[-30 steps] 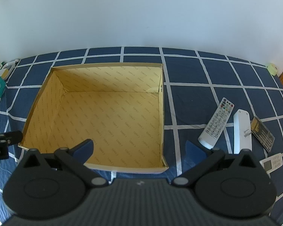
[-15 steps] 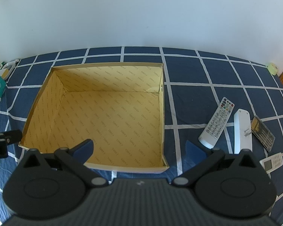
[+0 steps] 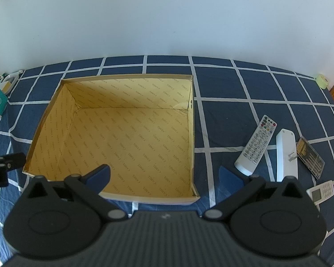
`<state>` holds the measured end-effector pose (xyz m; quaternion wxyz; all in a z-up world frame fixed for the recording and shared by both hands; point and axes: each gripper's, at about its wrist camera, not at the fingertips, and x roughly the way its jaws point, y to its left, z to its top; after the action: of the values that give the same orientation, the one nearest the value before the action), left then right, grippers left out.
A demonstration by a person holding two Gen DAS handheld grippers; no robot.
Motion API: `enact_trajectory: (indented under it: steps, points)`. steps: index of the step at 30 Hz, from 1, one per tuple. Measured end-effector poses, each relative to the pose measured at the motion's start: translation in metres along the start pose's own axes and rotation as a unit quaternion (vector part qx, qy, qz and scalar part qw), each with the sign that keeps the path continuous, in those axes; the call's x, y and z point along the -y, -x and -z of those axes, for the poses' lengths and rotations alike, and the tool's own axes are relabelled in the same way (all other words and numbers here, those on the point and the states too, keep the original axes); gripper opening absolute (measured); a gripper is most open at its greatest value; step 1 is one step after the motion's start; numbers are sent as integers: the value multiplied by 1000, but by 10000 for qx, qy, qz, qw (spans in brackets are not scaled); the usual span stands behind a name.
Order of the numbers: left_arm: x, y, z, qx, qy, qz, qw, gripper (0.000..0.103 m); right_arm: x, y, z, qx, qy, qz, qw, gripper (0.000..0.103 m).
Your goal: Organize objects
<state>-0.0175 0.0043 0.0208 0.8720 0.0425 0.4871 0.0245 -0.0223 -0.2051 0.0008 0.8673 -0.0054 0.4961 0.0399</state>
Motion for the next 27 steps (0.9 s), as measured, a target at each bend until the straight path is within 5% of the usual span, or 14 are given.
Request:
enact_trajectory:
  steps: [13,27]
  points:
    - [11,5,5,-51,-97,115,9999,103,6,6,7,26,-94,-14,10000,103]
    - [66,6,23,-179,-716,511,9960,103,60,26,52,-6,-782,310,9965,103]
